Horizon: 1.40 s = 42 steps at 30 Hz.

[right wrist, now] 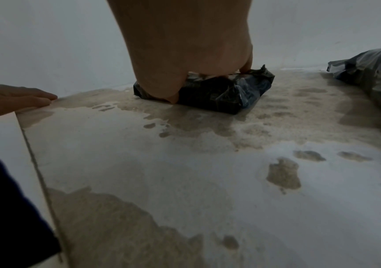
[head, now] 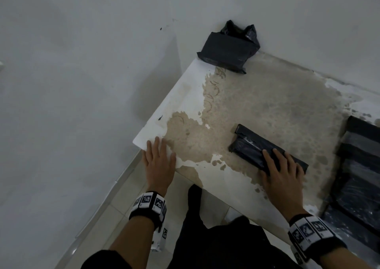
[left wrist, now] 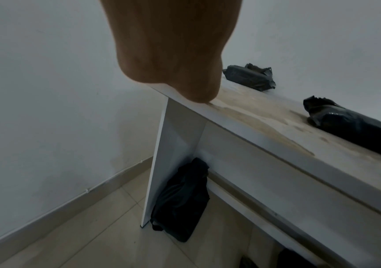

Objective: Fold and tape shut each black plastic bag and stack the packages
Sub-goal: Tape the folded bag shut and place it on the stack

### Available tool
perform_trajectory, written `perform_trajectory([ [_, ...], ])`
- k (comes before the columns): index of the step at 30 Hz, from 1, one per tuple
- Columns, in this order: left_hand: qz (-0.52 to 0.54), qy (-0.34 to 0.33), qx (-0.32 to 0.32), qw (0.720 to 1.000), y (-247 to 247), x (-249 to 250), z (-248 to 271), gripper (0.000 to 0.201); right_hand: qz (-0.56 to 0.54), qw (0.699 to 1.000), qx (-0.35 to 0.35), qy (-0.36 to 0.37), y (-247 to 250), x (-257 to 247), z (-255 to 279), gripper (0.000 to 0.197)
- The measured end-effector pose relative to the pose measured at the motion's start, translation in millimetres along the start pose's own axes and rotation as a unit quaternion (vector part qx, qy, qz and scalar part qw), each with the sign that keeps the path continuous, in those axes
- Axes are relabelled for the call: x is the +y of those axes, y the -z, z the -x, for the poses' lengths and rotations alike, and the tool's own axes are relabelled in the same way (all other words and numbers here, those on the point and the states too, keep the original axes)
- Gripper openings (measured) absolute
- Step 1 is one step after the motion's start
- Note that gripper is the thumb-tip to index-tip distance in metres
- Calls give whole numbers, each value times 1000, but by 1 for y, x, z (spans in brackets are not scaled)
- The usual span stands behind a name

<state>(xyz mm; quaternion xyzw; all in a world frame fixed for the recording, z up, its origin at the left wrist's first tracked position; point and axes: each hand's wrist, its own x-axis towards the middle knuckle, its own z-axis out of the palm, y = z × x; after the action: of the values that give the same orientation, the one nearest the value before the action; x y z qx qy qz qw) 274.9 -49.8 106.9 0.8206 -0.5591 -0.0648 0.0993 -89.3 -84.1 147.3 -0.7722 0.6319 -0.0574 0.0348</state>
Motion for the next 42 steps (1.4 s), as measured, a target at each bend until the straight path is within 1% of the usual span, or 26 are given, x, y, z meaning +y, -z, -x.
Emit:
perform_trajectory([
  [3,5,-36,12,999,3,-1,8,58,0,1000,-2,-2,0,-1,0,61],
  [5,11,-44,23,999,5,-3,9,59,1,1000,-4,-6,0,-2,-1,61],
  [8,6,-25,26,999,7,-1,1,63,-2,1000,-6,-6,0,-4,0,61],
  [9,3,-16,27,1000,9,2,-4,60,-3,1000,-5,-6,1,-4,0,61],
  [12,27,18,46,998,10,9,-13,43,-3,1000,-9,-10,3,-7,0,61],
  [15,33,29,52,998,7,10,-16,36,-5,1000,-16,-14,4,-7,-1,61],
  [19,54,8,50,997,10,5,-21,35,-8,1000,-18,-15,4,-7,0,61],
  [23,56,-61,44,996,13,1,-27,44,-9,999,-32,-19,6,-7,1,61],
  [25,56,-84,43,994,13,-2,-27,43,-12,999,-36,-23,7,-7,0,63],
  [28,66,-74,35,994,16,-2,-29,47,-14,999,-42,-30,7,-8,0,69],
  [31,89,-53,12,995,20,6,-56,53,-12,998,-46,-36,7,-8,0,70],
  [34,87,-49,-38,994,25,21,-114,62,-10,998,-54,-35,8,-9,0,69],
  [37,93,-36,-82,992,29,37,-170,62,-9,997,-61,-43,10,-10,-1,67],
  [39,86,-46,-114,989,30,47,-199,65,-10,997,-63,-49,9,-11,-1,67],
  [42,60,-92,-138,984,28,58,-226,64,-6,996,-70,-50,8,-11,-1,66],
])
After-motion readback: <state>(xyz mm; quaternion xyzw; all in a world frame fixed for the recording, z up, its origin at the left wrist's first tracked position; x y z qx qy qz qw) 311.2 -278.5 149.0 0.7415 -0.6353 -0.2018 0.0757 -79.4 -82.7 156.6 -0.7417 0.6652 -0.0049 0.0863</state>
